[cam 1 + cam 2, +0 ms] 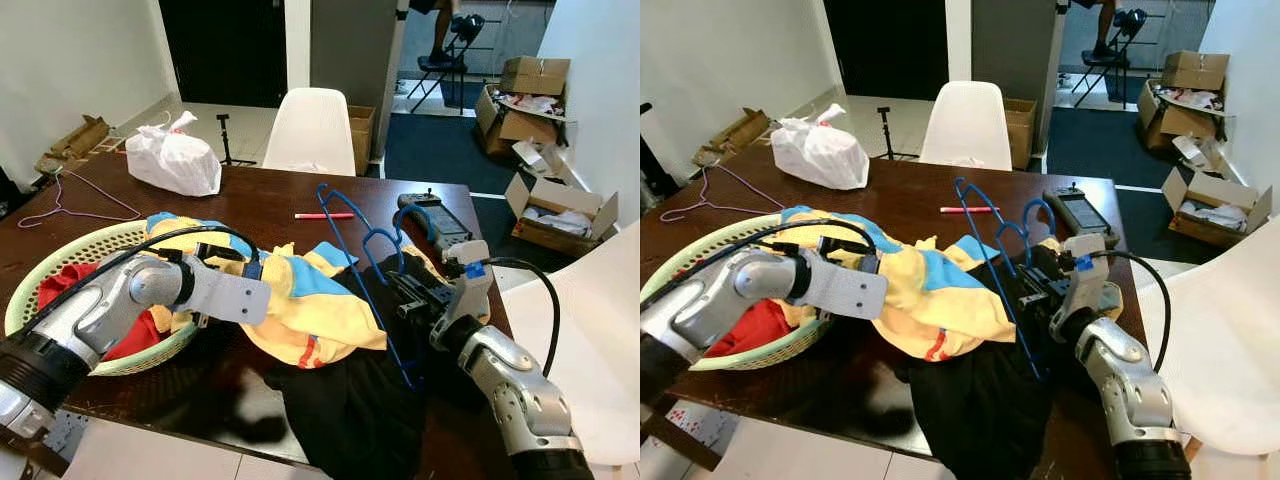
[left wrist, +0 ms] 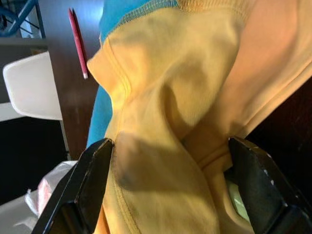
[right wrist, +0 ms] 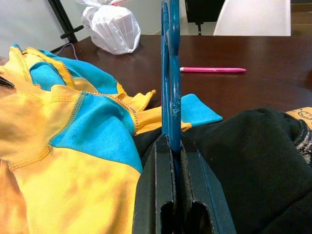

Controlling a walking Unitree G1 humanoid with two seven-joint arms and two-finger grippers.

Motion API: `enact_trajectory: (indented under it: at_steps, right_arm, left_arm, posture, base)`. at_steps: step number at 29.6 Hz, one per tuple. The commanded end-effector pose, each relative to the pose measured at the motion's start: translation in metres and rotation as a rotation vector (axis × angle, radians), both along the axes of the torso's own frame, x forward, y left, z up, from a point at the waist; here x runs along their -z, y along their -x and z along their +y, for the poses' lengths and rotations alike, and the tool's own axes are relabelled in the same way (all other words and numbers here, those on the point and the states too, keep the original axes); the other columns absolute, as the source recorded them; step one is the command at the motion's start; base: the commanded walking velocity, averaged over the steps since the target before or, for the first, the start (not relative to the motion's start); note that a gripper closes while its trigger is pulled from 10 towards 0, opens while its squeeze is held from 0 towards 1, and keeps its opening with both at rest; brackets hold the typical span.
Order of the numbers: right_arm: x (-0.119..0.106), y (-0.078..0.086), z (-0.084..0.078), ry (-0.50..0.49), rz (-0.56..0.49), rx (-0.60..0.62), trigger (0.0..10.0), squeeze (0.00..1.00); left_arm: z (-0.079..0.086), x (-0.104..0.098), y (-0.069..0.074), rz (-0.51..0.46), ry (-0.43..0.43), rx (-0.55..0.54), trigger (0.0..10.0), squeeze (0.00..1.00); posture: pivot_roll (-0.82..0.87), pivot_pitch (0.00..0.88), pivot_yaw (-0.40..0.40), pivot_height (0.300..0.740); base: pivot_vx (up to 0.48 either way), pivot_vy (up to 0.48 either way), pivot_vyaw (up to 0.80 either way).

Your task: Hang hanger

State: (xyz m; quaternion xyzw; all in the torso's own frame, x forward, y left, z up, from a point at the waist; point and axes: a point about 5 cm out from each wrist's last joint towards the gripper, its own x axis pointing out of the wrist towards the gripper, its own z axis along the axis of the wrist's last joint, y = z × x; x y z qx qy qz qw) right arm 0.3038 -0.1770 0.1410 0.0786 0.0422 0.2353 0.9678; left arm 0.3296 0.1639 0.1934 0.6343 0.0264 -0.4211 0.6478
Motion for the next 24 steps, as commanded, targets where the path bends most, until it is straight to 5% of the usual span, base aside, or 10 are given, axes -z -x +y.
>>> enact_trajectory:
  at_steps: [1, 3, 4, 21, 24]
  right_arm:
    - [0.001, 0.003, 0.002, -0.013, 0.005, -0.003, 10.0, 0.0]
    - [0.0, 0.003, 0.002, -0.014, 0.005, -0.003, 10.0, 0.0]
    - [0.0, 0.003, 0.002, -0.015, 0.005, -0.002, 10.0, 0.0]
    - [0.0, 0.004, 0.001, -0.034, 0.012, 0.0, 10.0, 0.0]
    - [0.0, 0.004, 0.001, -0.035, 0.014, 0.0, 10.0, 0.0]
  left_arm:
    - [0.004, 0.008, -0.001, 0.033, -0.005, -0.039, 7.4, 0.0]
    - [0.005, 0.009, -0.002, 0.04, -0.003, -0.052, 7.4, 0.0]
    - [0.006, 0.011, -0.002, 0.047, -0.006, -0.058, 0.0, 0.0]
    - [0.016, 0.001, -0.006, 0.034, -0.003, -0.131, 0.0, 0.0]
    - [0.015, -0.008, -0.006, 0.058, 0.078, -0.142, 0.0, 0.0]
  posture:
    - [0.0, 0.007, 0.018, 0.74]
    - [0.0, 0.007, 0.018, 0.74]
    - [0.0, 0.01, 0.02, 0.74]
    - [0.0, 0.016, 0.018, 0.74]
    - [0.01, 0.018, 0.015, 0.74]
  base:
    - [0.0, 0.0, 0.0]
    - [0.0, 0.0, 0.0]
    - [0.0, 0.0, 0.0]
    - [0.0, 0.0, 0.0]
    - [0.0, 0.0, 0.0]
